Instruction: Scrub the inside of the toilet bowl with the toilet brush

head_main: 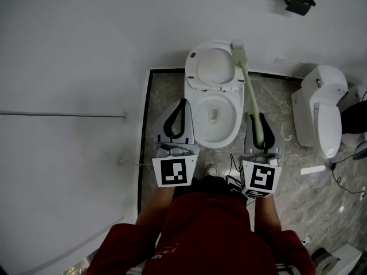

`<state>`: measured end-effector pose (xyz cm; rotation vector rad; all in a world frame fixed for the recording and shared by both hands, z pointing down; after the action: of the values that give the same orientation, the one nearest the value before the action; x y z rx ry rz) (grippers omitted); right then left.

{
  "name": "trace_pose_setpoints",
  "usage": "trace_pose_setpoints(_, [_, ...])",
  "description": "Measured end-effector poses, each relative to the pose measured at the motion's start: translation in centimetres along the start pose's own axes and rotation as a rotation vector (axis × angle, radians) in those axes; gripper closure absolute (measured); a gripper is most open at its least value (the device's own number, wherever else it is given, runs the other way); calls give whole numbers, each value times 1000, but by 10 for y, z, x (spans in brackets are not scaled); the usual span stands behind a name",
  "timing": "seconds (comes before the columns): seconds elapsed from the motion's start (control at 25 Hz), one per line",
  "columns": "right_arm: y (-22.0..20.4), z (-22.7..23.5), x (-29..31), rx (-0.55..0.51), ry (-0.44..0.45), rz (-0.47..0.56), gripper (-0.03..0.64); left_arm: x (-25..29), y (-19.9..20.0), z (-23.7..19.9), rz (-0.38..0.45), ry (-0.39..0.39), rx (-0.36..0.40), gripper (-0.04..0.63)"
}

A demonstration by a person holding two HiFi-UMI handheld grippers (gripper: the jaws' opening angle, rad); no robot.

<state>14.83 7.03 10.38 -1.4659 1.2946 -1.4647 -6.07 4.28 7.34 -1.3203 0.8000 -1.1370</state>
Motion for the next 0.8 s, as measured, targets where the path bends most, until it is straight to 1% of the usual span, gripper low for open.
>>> trace_pose_setpoints(0.2, [-6,-13,22,-7,16,-35,503,21,-18,-11,-22,-19,-22,590])
trace_pose_setpoints(0.36, [-25,-26,37,-1,11,-86,503,32,-46,-18,-33,-50,-26,591])
trace_pose_setpoints(0.48, [-40,-36,51,10,24,-127,505,38,-70,-23,-61,-75,-28,591])
trace_pose_setpoints(0.64, [-79,-45,67,33,36,-195,505,51,-103,-26,-74,-95,-24,591])
trace_pose_setpoints(0.8, [-129,-56,80,50,54,-288,505,59,-148,-24,-97,-110,-61,590])
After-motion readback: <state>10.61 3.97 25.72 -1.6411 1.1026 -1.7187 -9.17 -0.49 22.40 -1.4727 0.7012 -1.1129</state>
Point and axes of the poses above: the fingertips, and each gripper's own axes: x forward along the fingers, z to its right, y out of its top, the point moved 6 cm from there along -x, backward along the fingers, and after that the axes turned 12 degrees about -z, right-handed, at the moved point
